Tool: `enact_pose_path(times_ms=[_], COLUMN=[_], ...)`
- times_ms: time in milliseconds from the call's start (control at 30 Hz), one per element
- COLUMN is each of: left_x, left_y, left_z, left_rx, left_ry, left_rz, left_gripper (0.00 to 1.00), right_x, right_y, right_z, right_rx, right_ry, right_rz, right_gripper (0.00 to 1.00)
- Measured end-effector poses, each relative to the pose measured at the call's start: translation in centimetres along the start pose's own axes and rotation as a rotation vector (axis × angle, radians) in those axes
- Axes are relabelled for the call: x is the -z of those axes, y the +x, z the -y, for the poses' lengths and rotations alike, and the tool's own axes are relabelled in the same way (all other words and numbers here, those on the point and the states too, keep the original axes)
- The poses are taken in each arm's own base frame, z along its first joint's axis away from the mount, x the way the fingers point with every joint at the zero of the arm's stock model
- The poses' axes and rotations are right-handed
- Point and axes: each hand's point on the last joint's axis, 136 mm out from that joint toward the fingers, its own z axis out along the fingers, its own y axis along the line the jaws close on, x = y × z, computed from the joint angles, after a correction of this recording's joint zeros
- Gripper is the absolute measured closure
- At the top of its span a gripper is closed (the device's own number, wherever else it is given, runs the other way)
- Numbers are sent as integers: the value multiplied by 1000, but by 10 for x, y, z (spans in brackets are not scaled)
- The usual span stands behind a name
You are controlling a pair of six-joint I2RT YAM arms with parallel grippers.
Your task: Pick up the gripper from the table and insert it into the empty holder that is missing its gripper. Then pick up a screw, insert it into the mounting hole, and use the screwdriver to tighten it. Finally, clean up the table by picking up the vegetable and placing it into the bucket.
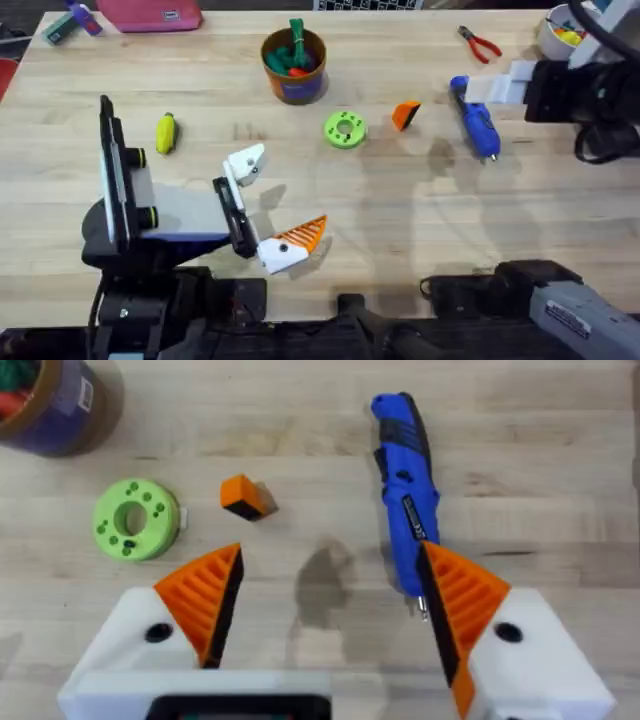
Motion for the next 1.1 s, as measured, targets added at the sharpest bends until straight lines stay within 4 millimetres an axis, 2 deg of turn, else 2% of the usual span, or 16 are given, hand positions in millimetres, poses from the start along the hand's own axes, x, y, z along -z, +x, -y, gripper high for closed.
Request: enact_pose_path(times_ms=[167, 267, 400, 533, 700, 933, 967, 1100], left_x=[0, 0, 0, 0, 0, 0, 0, 0], left_y=[0, 0, 0, 0, 0, 0, 0, 0], left_z=[0, 0, 0, 0, 0, 0, 0, 0], left_rx=[0, 0, 0, 0, 0, 0, 0, 0], left_ry=[0, 0, 0, 0, 0, 0, 0, 0], left_rz=[0, 0, 0, 0, 0, 0, 0, 0], left_gripper=[30, 30, 30, 30, 30, 30, 30, 30], right_x=[-2, -7, -11, -19, -48, -97, -113, -132], right_y=[-4, 1, -1, -15, -30, -12, -4, 5], right_z=[0, -3, -18, -36, -59, -63, -64, -68], right_rx=[2, 28, 114, 225, 347, 414, 417, 426], right_ry=[0, -5, -33, -68, -84, -64, -66, -72], right_rz=[4, -69, -192, -280, -339, -457, -496, -533], right_gripper=[8, 8, 8, 7, 8, 8, 9, 36])
